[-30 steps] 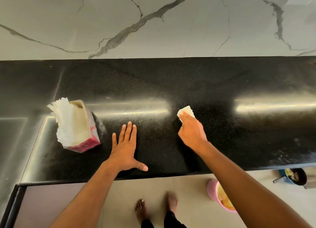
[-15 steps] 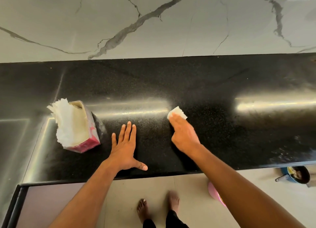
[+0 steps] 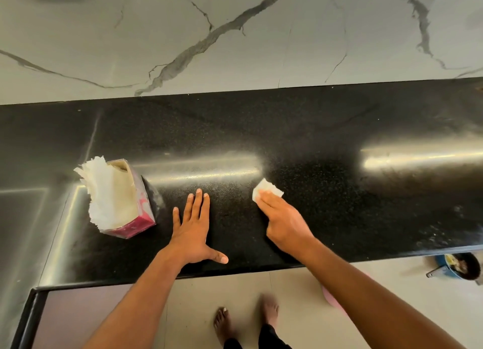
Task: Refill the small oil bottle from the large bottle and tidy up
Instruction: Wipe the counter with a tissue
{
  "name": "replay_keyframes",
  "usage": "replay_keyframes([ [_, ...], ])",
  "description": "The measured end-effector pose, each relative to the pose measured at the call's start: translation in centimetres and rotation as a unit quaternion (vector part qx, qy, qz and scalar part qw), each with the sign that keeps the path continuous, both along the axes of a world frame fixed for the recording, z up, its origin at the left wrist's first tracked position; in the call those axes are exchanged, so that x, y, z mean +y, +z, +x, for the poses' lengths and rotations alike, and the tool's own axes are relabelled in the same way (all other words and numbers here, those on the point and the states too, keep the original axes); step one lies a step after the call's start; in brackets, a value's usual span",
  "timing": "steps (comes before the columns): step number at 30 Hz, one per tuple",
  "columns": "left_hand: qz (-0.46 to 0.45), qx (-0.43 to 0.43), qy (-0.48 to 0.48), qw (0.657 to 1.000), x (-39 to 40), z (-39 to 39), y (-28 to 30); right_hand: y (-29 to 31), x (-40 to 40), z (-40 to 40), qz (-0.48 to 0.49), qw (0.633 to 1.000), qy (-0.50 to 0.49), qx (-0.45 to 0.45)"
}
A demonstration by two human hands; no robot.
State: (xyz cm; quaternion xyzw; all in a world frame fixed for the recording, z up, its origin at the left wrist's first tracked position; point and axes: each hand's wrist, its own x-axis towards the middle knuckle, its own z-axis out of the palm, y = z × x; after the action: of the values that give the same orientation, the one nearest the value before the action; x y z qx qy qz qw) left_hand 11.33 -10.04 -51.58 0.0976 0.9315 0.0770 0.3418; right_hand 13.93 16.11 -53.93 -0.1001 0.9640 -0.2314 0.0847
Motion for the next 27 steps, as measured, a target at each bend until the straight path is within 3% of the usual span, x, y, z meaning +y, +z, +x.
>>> replay_keyframes([
  [2,0.004,-0.001,-0.002,1.0,-0.1,0.0,0.0,-0.1,2.7,1.3,0.007,1.0,-0.016,0.025],
  [5,0.009,-0.002,-0.003,1.0,-0.2,0.0,-0.1,0.6,5.4,-1.5,0.023,0.991,-0.129,-0.003],
  [8,0.013,-0.002,-0.004,1.0,-0.2,0.0,-0.2,1.6,2.8,-5.3,0.004,0.981,-0.191,-0.028],
  [11,0.016,0.003,-0.001,1.0,-0.2,0.0,-0.1,1.3,-1.2,-3.3,-0.018,0.996,-0.087,-0.03],
  [14,0.016,0.003,0.004,1.0,-0.3,0.0,0.0,0.2,0.4,0.9,-0.011,1.0,-0.015,0.002],
  [16,0.015,0.002,0.003,1.0,-0.3,0.1,0.0,0.5,2.9,0.5,-0.013,0.997,-0.074,0.013],
  [20,0.012,-0.004,0.0,1.0,-0.1,-0.1,-0.1,2.4,2.7,-5.7,-0.011,0.976,-0.21,-0.049],
  [22,0.01,-0.004,0.003,1.0,-0.2,-0.1,-0.1,2.6,-0.3,-6.6,-0.027,0.983,-0.174,-0.05],
  [24,0.008,0.005,0.005,1.0,-0.2,-0.1,-0.2,1.6,-2.6,-4.5,-0.018,0.996,-0.076,-0.047],
  [27,0.011,0.005,0.005,1.0,-0.3,0.0,-0.2,0.1,-0.7,0.6,-0.023,1.0,0.0,0.002],
])
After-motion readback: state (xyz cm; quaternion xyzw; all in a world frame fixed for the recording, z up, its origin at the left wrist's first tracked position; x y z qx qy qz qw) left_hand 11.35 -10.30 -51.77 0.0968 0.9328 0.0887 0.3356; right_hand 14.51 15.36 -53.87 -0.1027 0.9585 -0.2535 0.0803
